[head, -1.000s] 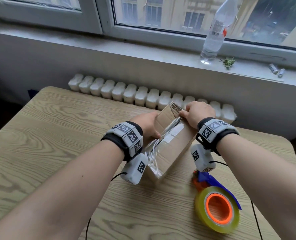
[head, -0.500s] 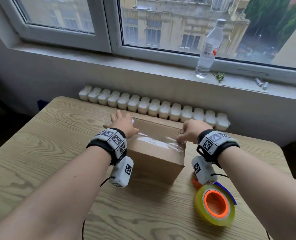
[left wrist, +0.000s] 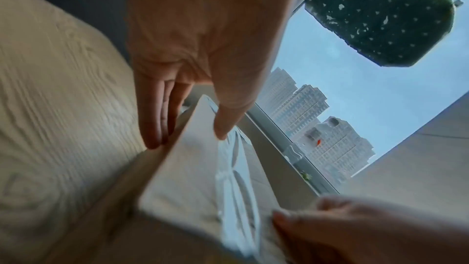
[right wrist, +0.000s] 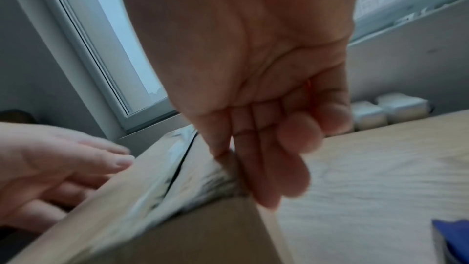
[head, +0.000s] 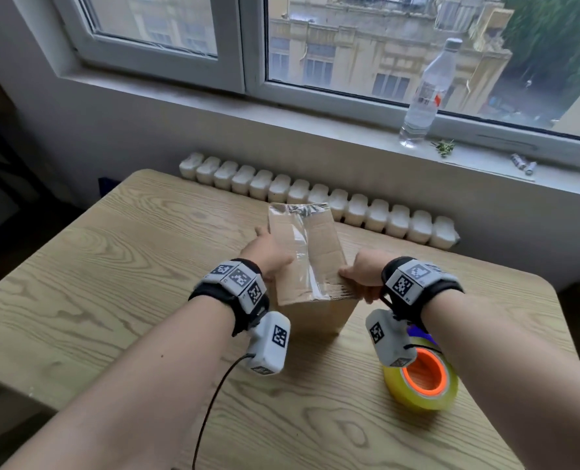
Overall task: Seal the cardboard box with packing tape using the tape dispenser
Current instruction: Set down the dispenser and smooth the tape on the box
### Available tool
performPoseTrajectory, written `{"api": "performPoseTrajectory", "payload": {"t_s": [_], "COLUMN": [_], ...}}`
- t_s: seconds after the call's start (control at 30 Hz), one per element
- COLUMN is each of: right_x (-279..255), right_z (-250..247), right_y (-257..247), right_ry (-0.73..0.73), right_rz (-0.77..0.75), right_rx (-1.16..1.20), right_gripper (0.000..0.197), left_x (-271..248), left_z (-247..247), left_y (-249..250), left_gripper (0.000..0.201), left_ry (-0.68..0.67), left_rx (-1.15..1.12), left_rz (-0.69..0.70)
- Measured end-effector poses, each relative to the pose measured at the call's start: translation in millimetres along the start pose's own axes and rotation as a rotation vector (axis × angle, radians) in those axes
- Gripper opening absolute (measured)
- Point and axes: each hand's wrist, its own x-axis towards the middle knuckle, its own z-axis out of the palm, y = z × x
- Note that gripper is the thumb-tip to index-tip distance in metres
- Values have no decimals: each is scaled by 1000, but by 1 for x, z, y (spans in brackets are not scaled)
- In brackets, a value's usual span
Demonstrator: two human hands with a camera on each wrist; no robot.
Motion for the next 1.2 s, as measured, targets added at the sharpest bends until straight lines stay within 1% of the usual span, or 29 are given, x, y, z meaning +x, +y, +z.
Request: {"api": "performPoseTrajectory", "payload": {"t_s": [0.03, 0.07, 0.1, 0.2, 0.3, 0.4, 0.47, 0.6, 0.7, 0.8, 0.9, 0.97, 1.03, 1.07, 1.13, 1.2], "right_x": [-1, -2, -2, 3, 8, 17, 22, 28, 28, 30, 31, 24, 17, 14, 9, 4], "right_z": [5, 8, 12, 17, 17, 19, 24, 29, 28, 28, 27, 25, 24, 23, 20, 16], "right_y": [-1, -2, -2, -3, -5, -2, 1, 4, 5, 5, 5, 6, 11, 14, 20, 30], "right_ry": [21, 41, 50, 32, 119, 124, 124, 97, 81, 104, 173, 139, 83, 93, 171, 225], "right_rz": [-6, -1, 10, 11, 35, 63, 92, 123, 127, 126, 120, 90, 71, 52, 21, -15], "right_rx": [19, 51, 105, 301, 442, 581, 693, 840, 862, 795, 687, 721, 688, 643, 554, 517], "right_gripper": [55, 53, 52, 50, 42, 32, 31, 31, 31, 30, 27, 35, 39, 42, 47, 46], "left_x": [-6, -12, -13, -13, -9, -6, -3, -1, -1, 0, 0, 0, -1, -2, -5, -11], "left_z": [4, 8, 11, 14, 15, 16, 18, 20, 17, 15, 14, 12, 10, 9, 12, 17], "left_y": [4, 6, 5, 0, -3, -6, -8, -11, -12, -13, -11, -11, -10, -8, -3, 8], "left_gripper": [62, 54, 54, 64, 66, 71, 69, 53, 40, 37, 37, 37, 38, 40, 48, 55], "left_ry": [-14, -13, -2, -19, -43, -45, -51, -9, -15, -40, -18, -29, -29, -4, 90, 183], "left_rx": [70, 144, 185, 206, 212, 215, 207, 195, 207, 250, 304, 321, 325, 334, 349, 375], "left_rz": [42, 72, 80, 85, 102, 120, 125, 142, 156, 151, 146, 139, 118, 117, 156, 264]}}
